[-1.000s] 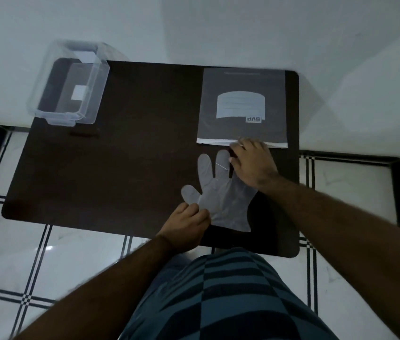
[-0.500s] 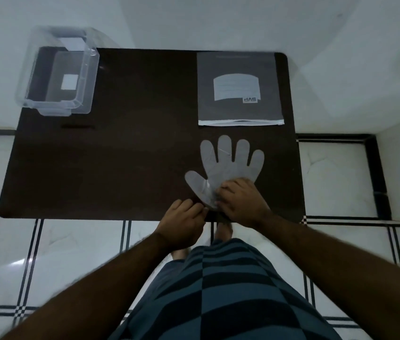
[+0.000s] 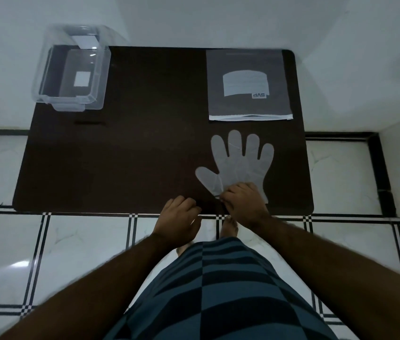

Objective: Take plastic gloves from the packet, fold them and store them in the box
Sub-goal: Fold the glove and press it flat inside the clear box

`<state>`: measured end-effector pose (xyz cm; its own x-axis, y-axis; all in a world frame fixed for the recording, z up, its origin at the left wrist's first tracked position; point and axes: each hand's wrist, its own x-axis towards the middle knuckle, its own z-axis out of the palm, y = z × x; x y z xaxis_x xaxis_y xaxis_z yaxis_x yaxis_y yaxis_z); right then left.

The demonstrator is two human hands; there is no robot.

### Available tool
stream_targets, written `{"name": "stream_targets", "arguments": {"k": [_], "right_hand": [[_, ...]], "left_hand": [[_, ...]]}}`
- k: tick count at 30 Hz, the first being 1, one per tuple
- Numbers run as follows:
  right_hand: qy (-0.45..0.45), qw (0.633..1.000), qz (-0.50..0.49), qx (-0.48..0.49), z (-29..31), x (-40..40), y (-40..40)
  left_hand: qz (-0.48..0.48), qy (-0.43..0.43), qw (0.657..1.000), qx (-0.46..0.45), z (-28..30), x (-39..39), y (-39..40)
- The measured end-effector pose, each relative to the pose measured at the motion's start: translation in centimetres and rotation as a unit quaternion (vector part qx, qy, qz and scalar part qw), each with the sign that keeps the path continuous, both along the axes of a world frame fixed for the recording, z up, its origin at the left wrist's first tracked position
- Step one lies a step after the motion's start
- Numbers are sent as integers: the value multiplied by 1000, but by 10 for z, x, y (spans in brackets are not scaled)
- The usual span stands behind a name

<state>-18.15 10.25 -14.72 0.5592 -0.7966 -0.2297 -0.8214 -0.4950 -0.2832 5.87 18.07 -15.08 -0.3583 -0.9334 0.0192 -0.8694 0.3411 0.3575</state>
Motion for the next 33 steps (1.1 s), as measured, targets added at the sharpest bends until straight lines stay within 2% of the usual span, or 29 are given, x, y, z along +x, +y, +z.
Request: {"name": "stream_targets", "arguments": {"k": [3,5,6,7,10,11,13,15,19,23,26,33], "right_hand": [[-63,995,-71,-7,-4,0,2],[-116,985,-125,5,-3,1,3],[-139,979,-146,14,-2,1,3],[-161,973,-164,23,-1,2,3],[-210,950,-225,50,6,4,3],[-223,942,-245,59,7,4,3],[-242,925,-281,79,10,3,1],[-254,909,-313,110,12,-1,-2],[-265,899,-321,135,13,-13,-8],[-265,905,-284,174,18,-18,-6],[-230,921,-254,183,19,-20,-6],[-188,947,-238,109,19,-17,-7]], "left_hand": [[70,89,989,91,3,-10,-11],[158,183,954,174,5,-21,-18],[218,236,920,223,7,-27,-23],[280,293,872,274,9,-33,-29],[413,457,686,386,8,-49,-45],[429,491,641,405,9,-53,-49],[444,537,579,424,10,-61,-56],[452,566,541,428,14,-69,-62],[447,601,509,425,19,-81,-72],[454,620,496,404,19,-86,-77],[462,612,500,403,21,-92,-80],[514,562,520,385,18,-98,-86]]}}
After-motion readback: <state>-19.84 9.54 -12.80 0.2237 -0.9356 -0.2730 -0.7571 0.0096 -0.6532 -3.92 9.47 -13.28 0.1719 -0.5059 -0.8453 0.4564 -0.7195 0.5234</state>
